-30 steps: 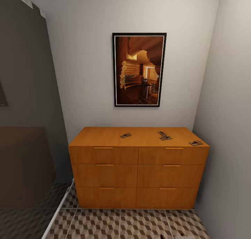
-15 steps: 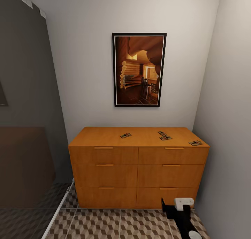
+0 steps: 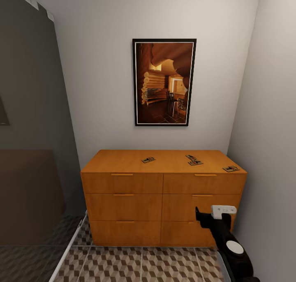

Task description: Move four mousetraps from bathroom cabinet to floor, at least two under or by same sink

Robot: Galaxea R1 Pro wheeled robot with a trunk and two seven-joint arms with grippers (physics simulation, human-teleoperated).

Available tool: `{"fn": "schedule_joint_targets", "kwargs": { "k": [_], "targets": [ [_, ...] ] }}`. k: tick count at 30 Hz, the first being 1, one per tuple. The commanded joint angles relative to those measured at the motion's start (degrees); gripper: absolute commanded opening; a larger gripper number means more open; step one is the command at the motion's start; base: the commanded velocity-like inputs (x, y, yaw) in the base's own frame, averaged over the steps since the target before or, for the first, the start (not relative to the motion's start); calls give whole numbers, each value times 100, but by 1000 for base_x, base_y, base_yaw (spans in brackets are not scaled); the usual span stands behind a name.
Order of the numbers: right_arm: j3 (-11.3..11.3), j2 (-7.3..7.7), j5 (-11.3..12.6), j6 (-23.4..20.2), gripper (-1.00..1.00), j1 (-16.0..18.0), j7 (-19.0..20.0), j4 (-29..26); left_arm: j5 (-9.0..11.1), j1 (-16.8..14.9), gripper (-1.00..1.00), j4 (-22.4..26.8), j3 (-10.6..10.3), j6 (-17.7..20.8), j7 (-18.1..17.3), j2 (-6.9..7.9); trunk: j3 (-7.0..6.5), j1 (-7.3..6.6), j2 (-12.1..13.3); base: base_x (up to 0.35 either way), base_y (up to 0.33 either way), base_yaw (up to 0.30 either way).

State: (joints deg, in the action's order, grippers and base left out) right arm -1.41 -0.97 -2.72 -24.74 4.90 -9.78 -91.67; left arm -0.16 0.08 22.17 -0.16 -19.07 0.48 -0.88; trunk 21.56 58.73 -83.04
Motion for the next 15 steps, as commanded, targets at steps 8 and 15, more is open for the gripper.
{"fn": "schedule_joint_targets", "kwargs": {
  "k": [8,15],
  "targets": [
    [-8,0,-28,-633,100,482,-44,-74,1,1,100,1,-1,-9,5,0,6,0,-3,0,0,0],
    [-8,0,-27,-1130,100,1096,-42,-71,6,1,100,-16,-1,-9,5,0,6,0,-3,0,0,0]
  ]
}}
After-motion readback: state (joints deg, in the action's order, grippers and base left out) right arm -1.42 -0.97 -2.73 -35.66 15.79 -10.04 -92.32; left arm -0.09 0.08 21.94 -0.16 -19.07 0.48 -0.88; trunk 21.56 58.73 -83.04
